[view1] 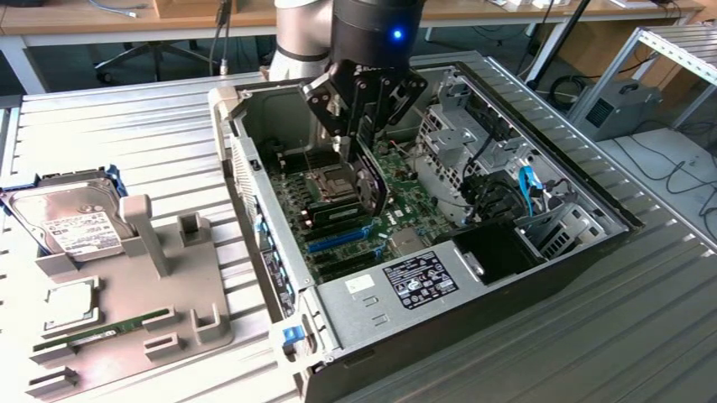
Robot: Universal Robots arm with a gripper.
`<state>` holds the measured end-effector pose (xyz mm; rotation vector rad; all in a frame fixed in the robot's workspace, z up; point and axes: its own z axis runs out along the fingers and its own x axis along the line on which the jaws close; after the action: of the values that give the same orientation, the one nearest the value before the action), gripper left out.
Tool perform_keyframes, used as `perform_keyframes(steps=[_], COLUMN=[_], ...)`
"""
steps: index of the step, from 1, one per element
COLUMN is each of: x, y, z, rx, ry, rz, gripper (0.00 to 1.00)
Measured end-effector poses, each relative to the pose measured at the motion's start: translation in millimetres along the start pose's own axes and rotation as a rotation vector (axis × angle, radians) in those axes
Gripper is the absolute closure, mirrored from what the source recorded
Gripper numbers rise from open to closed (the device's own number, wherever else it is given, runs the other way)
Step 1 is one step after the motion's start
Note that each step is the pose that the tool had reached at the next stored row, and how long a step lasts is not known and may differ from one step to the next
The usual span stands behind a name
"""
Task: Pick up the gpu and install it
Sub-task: 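Pick up the gpu and move the gpu toward the slot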
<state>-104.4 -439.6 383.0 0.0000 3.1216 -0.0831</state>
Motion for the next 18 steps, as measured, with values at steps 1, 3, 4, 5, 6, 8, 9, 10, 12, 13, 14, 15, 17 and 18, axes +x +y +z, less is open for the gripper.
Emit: perform_keyframes(steps=[1, 3, 4, 5, 6, 8, 9, 10, 12, 13, 14, 15, 17, 18], x=[-1.0, -2.8, -3.8, -4.5, -5.2, -7.4, -8.3, -9.0, -10.3, -10.9, -11.4, -12.0, -13.2, -13.8], y=[0.3, 0.9, 1.2, 1.4, 1.5, 1.8, 1.9, 1.9, 2.0, 2.0, 2.0, 2.0, 2.0, 2.1], z=[0.3, 1.0, 1.5, 1.9, 2.3, 3.4, 3.8, 4.1, 4.7, 5.0, 5.3, 5.6, 6.2, 6.6], rx=[0.001, 0.0024, 0.003, 0.0033, 0.0035, 0.0048, 0.0052, 0.0055, 0.0061, 0.0064, 0.0066, 0.0069, 0.0076, 0.008], ry=[-0.0001, 0.0, 0.0, -0.0001, -0.0001, 0.0, 0.0, -0.0001, 0.0, 0.0, 0.0, 0.0, 0.0, 0.0], rz=[0.0, 0.0, 0.0, 0.0, 0.0, 0.0, 0.0, 0.0, 0.0, 0.0, 0.0, 0.0, 0.0, 0.0], gripper=[0.74, 0.74, 0.74, 0.74, 0.74, 0.74, 0.74, 0.74, 0.74, 0.74, 0.74, 0.74, 0.74, 0.74])
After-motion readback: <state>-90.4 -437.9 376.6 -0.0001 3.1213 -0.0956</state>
